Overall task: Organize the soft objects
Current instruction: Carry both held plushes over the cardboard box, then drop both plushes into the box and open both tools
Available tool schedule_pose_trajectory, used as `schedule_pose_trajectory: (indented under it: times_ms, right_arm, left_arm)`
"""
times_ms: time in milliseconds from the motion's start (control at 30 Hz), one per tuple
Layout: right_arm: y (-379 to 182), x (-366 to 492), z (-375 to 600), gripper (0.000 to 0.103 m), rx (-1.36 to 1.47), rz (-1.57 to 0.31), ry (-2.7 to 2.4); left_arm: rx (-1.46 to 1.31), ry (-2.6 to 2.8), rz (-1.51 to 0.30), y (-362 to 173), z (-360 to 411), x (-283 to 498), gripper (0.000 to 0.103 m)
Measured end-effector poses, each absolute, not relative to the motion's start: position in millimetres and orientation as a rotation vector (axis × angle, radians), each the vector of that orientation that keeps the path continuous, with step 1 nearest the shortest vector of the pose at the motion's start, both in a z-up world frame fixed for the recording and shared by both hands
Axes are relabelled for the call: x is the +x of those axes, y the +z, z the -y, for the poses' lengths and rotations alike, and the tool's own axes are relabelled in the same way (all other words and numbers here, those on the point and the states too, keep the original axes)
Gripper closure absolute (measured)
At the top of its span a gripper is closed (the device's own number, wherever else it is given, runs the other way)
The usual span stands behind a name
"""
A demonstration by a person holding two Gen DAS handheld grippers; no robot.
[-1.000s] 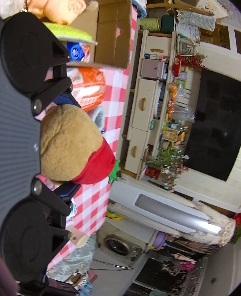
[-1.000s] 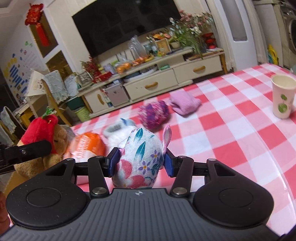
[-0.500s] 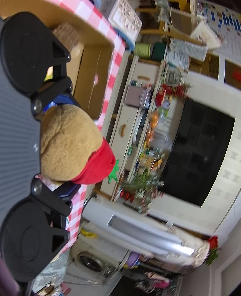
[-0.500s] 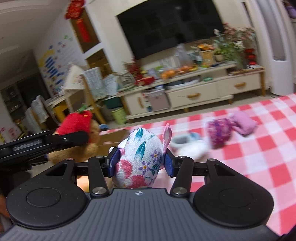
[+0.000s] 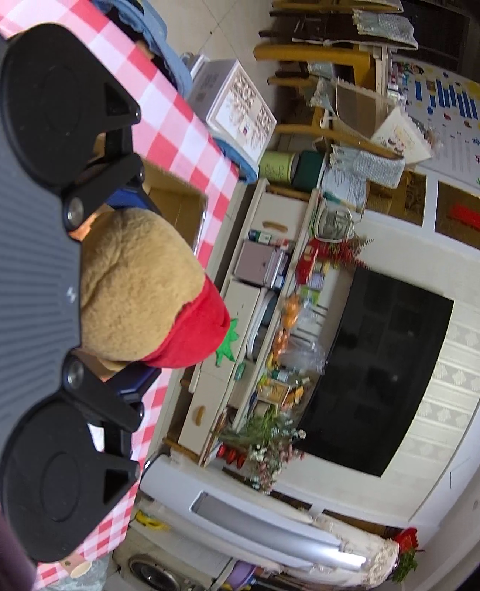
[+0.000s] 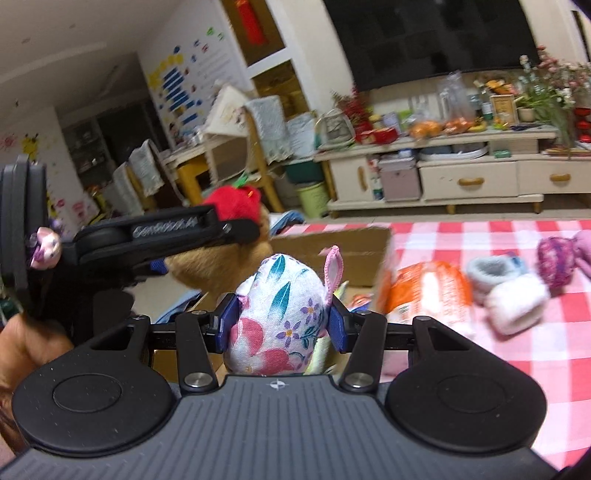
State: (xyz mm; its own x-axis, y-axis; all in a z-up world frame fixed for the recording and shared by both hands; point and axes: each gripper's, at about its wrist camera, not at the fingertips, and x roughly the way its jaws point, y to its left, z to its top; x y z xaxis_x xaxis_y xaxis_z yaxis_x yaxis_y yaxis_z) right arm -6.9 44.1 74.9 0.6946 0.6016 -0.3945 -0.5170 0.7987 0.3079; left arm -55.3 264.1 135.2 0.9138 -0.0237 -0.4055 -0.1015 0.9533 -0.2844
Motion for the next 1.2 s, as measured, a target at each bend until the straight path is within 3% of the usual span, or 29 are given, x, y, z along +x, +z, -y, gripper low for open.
schedule_pose_trajectory:
  times_ms: [467, 600, 700, 867, 1200]
  right_arm:
    - [53.9, -5.3, -65.9, 0.040, 0.065, -0.606, 0.690]
    - [56.2, -7.8, -61.9, 0.036, 0.031, -0.617, 0.684]
    - [60.3, -12.1, -57.5, 0.018, 0.020, -0.600, 0.673]
    - [66.7, -16.5, -47.0, 0.006, 0.000, -0.551, 0.649]
    - [70.9, -23.7, -25.1, 0.003, 0.039, -0.508, 0.604]
  left_arm:
    - [-0.276, 0.096, -0.476, 124.4, -287.9, -54.0, 0.022]
    - [-0.249, 0.117, -0.509, 120.9, -286.5, -48.6, 0.018]
    - [-0.223, 0.134, -0.508, 121.5, -283.4, -48.5, 0.014]
    - [-0.222, 0.127, -0.491, 124.7, -278.8, -51.7, 0.010]
    - [-0.216, 0.111, -0.499, 124.6, -268.5, -48.7, 0.009]
